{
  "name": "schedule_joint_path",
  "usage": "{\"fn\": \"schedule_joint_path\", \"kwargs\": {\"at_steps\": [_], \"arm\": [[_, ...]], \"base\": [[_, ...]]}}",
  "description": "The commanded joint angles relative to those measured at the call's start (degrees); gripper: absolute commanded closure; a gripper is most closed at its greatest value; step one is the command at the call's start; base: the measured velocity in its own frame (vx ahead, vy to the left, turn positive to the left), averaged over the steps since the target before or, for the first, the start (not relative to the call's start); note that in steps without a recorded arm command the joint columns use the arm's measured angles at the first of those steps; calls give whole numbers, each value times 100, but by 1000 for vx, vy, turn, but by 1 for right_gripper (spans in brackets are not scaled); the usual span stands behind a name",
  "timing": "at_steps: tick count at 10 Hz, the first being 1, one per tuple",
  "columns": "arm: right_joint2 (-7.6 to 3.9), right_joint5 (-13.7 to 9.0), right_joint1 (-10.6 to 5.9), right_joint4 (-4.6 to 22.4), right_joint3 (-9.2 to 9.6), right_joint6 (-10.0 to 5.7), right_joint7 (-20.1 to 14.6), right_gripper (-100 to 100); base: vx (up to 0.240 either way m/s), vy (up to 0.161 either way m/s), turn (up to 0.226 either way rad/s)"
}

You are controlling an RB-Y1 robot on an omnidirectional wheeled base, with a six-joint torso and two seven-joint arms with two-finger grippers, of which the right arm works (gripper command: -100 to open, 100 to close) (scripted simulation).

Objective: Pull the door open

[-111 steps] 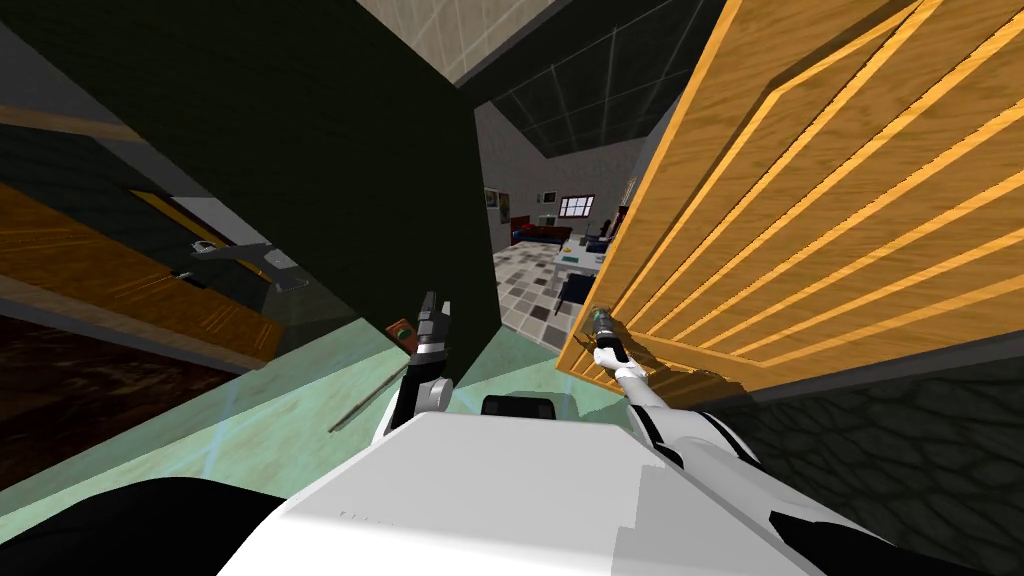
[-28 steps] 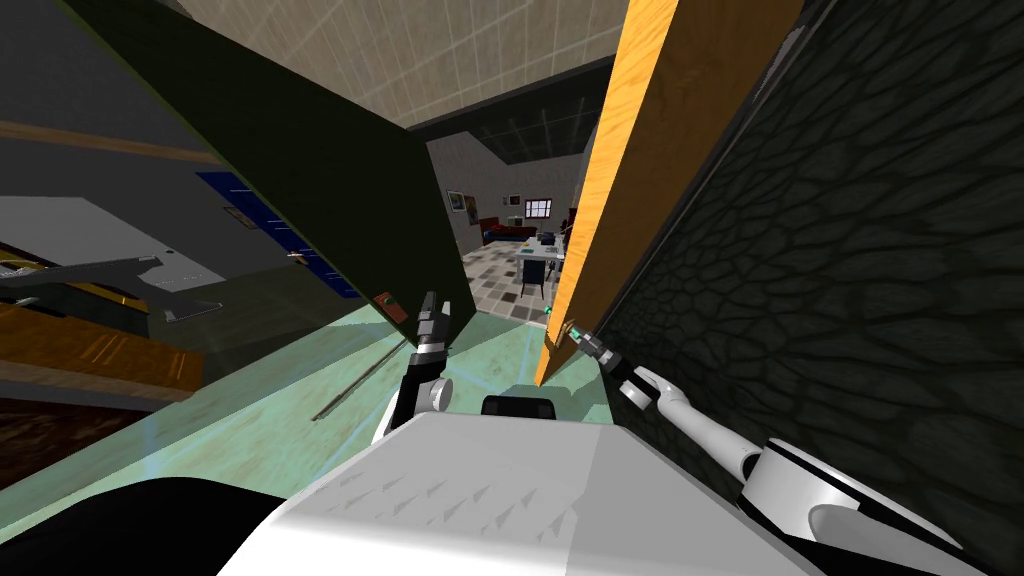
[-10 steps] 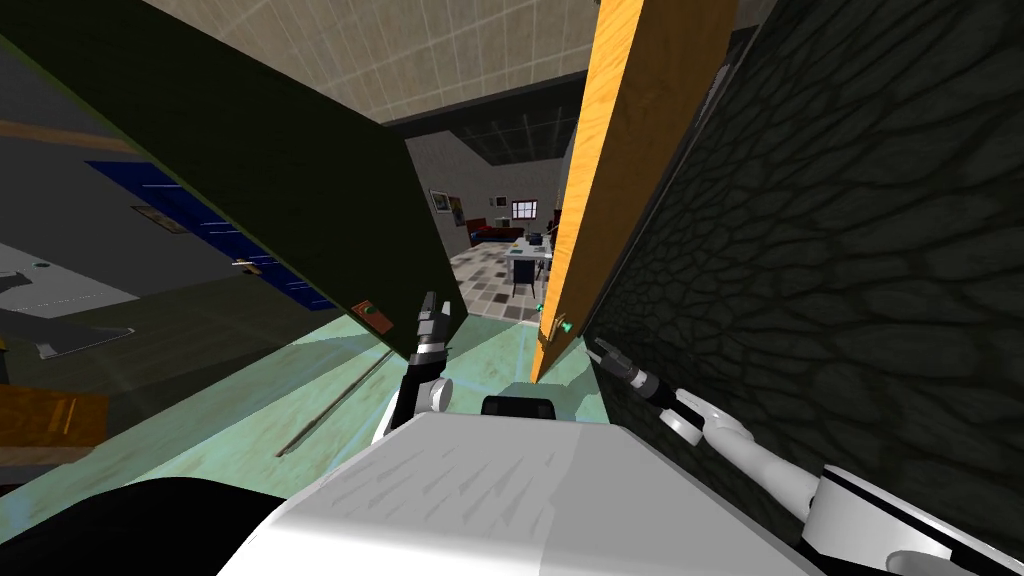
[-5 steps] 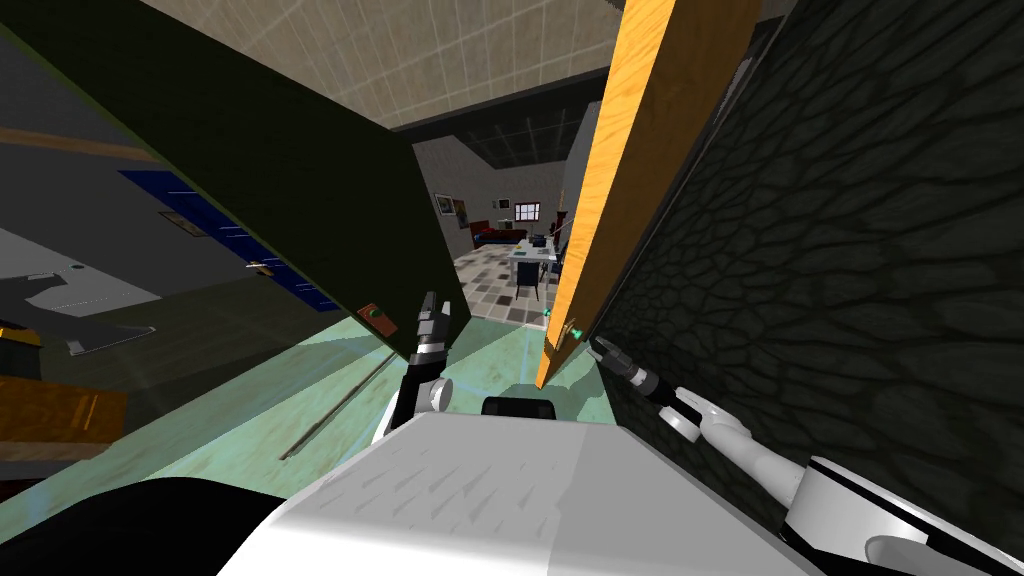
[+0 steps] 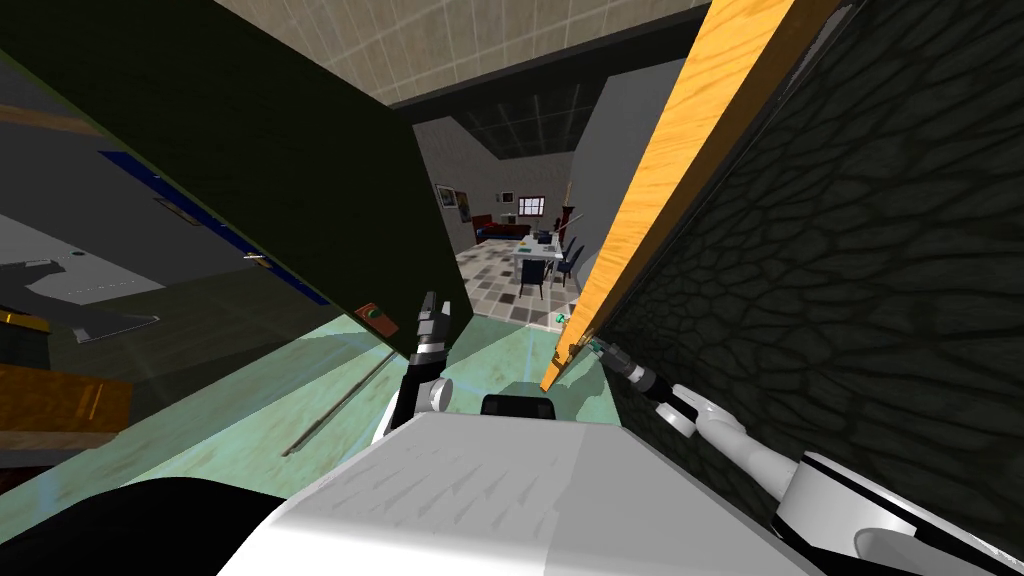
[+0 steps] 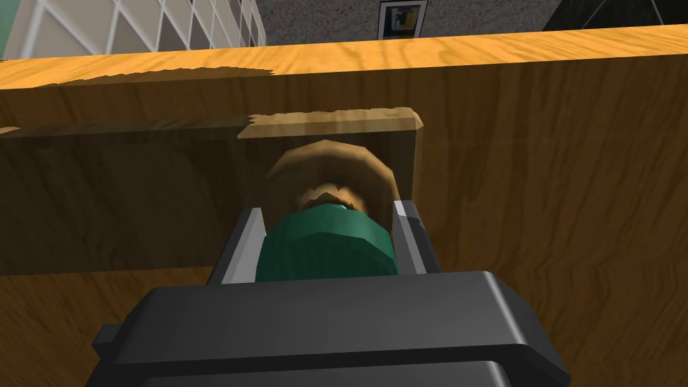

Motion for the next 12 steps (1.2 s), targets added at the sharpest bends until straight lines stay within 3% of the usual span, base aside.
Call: {"fn": "schedule_joint_path", "kwargs": {"at_steps": [1, 4, 8, 11, 12], "arm": [[-10, -4, 7, 6, -5, -6, -1, 100], [-10, -4, 7, 6, -5, -6, -1, 100], [173, 75, -79, 373, 42, -428, -19, 100], [245, 111, -113, 554, 60, -646, -27, 100], [134, 16, -74, 664, -46, -556, -73, -100]], "base": [[-20, -24, 16], [-8, -9, -11], [-2, 73, 139], [-14, 76, 93], [-99, -46, -219]]}}
